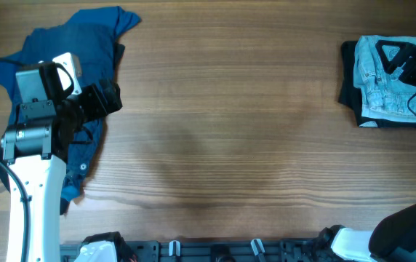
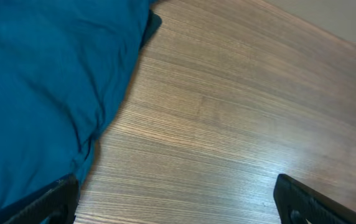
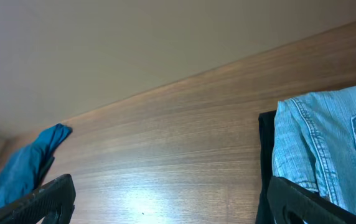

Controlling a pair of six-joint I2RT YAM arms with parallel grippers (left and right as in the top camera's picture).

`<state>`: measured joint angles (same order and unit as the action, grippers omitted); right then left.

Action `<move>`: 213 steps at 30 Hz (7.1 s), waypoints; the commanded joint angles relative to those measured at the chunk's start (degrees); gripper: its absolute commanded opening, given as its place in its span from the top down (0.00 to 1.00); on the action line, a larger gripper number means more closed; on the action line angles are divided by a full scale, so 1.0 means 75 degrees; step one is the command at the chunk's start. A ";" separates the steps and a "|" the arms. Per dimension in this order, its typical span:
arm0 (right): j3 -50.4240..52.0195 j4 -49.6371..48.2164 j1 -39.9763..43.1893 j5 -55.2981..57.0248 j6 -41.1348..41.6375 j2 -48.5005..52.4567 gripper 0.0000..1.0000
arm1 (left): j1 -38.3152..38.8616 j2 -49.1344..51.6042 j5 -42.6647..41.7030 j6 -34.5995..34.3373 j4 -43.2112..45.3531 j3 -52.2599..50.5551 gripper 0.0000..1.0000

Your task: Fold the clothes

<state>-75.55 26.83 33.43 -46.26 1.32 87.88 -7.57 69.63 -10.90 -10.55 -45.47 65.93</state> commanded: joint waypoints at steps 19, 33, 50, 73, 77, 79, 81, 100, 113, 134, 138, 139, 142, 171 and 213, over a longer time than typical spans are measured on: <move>0.0017 0.0003 -0.0026 0.0020 0.0038 0.0090 0.00 | 0.0525 -0.3620 0.0399 0.0157 0.1705 -0.1338 0.00; 0.0017 0.0003 -0.0026 0.0020 0.0041 0.0090 0.00 | 0.1081 -0.6994 0.0472 0.0157 0.6569 -0.6953 0.00; 0.0017 0.0003 -0.0026 0.0020 0.0041 0.0090 0.00 | 0.1075 -0.8722 0.0842 0.0154 0.5525 -0.8749 0.00; 0.0017 0.0003 -0.0026 0.0020 0.0038 0.0090 0.00 | 0.1075 -0.9110 0.1064 0.0154 0.5508 -0.8749 0.00; 0.0017 0.0003 -0.0026 0.0020 0.0041 0.0090 0.00 | 0.1075 -0.9110 0.1064 0.0154 0.5508 -0.8749 0.00; 0.0017 0.0003 -0.0026 0.0020 0.0038 0.0090 0.00 | 0.1075 -0.9110 0.1064 0.0154 0.5508 -0.8749 0.00; 0.0017 0.0003 -0.0026 0.0020 0.0038 0.0090 0.00 | 0.1075 -0.9110 0.1064 0.0154 0.5508 -0.8749 0.00; 0.0017 0.0047 -0.3573 0.2891 -0.0831 -0.2608 0.00 | 0.1075 -0.9110 0.1064 0.0154 0.5508 -0.8749 0.00; 0.3348 -0.2320 -0.5496 0.4001 -0.3660 -0.5986 0.00 | 0.1075 -0.9110 0.1064 0.0154 0.5505 -0.8749 0.00; 1.0016 -0.5319 -0.4855 0.4368 -0.1381 -1.0993 0.00 | 0.1075 -0.9110 0.1064 0.0154 0.5508 -0.8749 0.00; 1.0037 -0.4444 -0.4846 0.4371 -0.1384 -1.1430 0.00 | 0.1075 -0.9110 0.1064 0.0154 0.5505 -0.8749 0.00; 1.0037 -0.4176 -0.4841 0.4371 -0.1384 -1.1590 0.00 | 0.1075 -0.9110 0.1064 0.0154 0.5505 -0.8749 0.00; 1.0037 -0.3742 -0.4809 0.4366 -0.1352 -1.1692 0.00 | 0.1075 -0.9110 0.1064 0.0154 0.5505 -0.8749 0.00; 1.0034 -0.3736 -0.4803 0.4371 -0.1364 -1.1680 0.00 | 0.1075 -0.9110 0.1064 0.0154 0.5508 -0.8749 0.00; 1.0034 -0.3736 -0.4803 0.4371 -0.1367 -1.1680 0.00 | 0.1075 -0.9110 0.1064 0.0154 0.5508 -0.8749 0.00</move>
<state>-0.38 -1.19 -3.16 -14.04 -10.07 1.15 0.27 1.54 -3.66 -10.11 -3.88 0.58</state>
